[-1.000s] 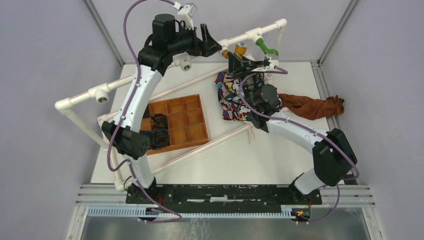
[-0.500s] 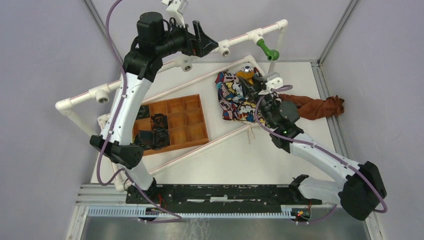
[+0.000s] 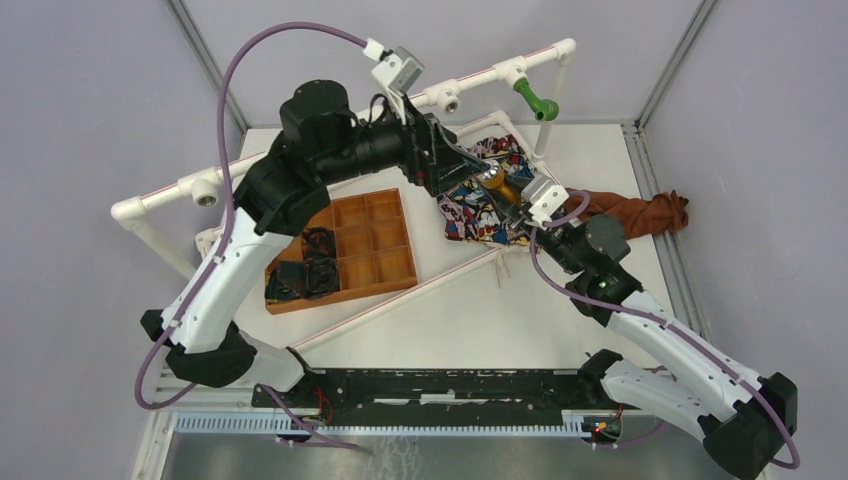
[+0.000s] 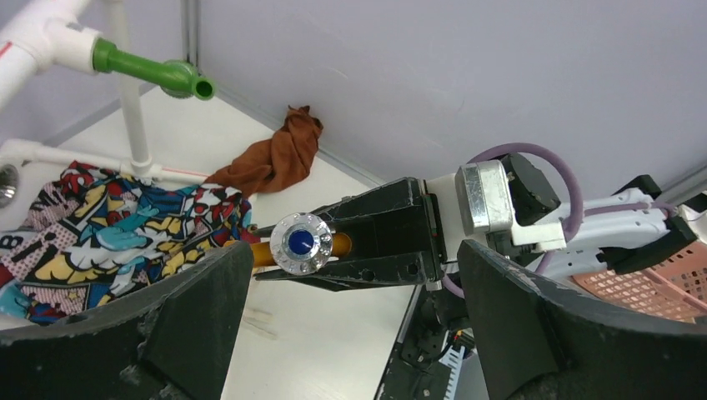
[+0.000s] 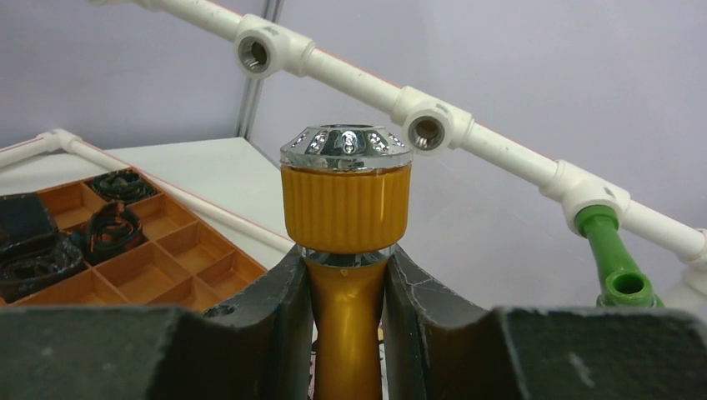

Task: Install the water faucets
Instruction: Adjust the water faucet.

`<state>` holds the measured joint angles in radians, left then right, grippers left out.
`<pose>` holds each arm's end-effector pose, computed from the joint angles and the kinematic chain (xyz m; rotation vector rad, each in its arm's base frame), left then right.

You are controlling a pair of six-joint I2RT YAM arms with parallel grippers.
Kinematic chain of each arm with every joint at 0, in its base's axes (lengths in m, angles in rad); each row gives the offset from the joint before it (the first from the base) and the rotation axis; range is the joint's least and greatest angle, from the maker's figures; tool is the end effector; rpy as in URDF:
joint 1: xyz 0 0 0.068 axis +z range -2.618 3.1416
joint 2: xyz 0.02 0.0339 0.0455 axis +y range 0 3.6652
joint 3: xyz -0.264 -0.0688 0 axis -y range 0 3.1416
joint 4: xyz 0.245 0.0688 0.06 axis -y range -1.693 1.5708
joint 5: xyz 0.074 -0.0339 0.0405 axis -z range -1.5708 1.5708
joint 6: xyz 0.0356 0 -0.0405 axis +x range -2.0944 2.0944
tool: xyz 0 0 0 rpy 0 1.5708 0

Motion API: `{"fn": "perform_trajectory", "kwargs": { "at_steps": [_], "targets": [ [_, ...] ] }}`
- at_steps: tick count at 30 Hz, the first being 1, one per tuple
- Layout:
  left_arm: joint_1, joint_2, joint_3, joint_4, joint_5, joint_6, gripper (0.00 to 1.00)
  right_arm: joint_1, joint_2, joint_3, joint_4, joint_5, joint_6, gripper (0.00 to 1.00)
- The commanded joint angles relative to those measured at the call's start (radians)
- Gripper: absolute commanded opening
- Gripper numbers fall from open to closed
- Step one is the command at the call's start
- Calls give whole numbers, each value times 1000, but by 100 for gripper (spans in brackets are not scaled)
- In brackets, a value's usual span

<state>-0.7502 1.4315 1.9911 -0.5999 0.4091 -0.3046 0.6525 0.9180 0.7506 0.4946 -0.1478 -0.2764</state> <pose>0.1847 -0.1915 0.5516 0.7054 1.5819 -1.1256 0.1674 0.1345 0.3767 -0.6762 1.0610 0.4175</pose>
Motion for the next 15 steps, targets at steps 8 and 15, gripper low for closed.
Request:
{"fn": "perform_trajectory", "kwargs": {
  "at_steps": [8,15],
  "targets": [
    [-141,56,-80,-40,-331,-46,100,2,-10,4,-16,-54,4,0],
    [-142,79,-124,-3,-299,-86,98,3,-12,-5,-5,-58,9,0]
  ]
}}
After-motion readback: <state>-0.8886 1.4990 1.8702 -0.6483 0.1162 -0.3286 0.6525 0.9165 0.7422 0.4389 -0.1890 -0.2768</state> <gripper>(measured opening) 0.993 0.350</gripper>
